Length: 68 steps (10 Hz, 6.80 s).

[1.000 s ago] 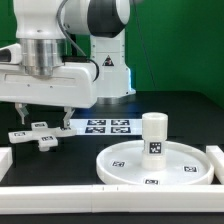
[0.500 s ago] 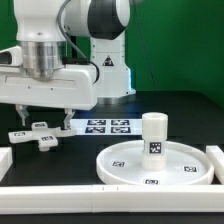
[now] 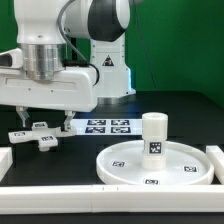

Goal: Assemble round table

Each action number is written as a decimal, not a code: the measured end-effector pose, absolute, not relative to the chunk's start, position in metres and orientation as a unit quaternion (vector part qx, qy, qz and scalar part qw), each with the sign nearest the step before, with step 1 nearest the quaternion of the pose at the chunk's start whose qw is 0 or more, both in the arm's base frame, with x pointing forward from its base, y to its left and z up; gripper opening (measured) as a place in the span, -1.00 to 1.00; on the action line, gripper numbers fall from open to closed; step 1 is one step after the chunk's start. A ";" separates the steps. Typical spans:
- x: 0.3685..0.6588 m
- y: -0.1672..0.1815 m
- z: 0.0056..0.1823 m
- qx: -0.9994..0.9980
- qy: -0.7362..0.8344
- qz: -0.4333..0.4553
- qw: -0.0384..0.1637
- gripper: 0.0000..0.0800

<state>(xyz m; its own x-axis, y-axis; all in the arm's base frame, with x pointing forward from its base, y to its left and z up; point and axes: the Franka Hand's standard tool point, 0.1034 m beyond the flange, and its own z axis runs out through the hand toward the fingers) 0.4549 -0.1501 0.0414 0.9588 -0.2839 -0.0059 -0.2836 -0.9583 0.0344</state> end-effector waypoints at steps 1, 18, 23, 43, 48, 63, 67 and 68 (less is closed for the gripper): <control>0.455 -0.150 0.041 0.990 -0.143 -0.006 0.017 0.62; 0.450 -0.160 0.036 0.979 -0.202 -0.005 0.008 0.62; 0.448 -0.160 0.033 0.979 -0.202 -0.009 0.009 0.62; 0.456 -0.139 0.036 0.984 -0.178 -0.009 0.006 0.11; 0.491 -0.044 0.094 0.961 -0.274 -0.005 -0.035 0.11; 0.549 0.039 0.133 0.961 -0.273 -0.014 -0.044 0.11; 0.551 0.038 0.128 0.961 -0.273 -0.013 -0.042 0.11; 0.551 0.037 0.128 0.961 -0.272 -0.012 -0.042 0.11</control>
Offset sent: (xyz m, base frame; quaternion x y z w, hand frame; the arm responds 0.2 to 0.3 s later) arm 0.0000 0.0000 0.0000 0.0000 0.0000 0.0000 1.0000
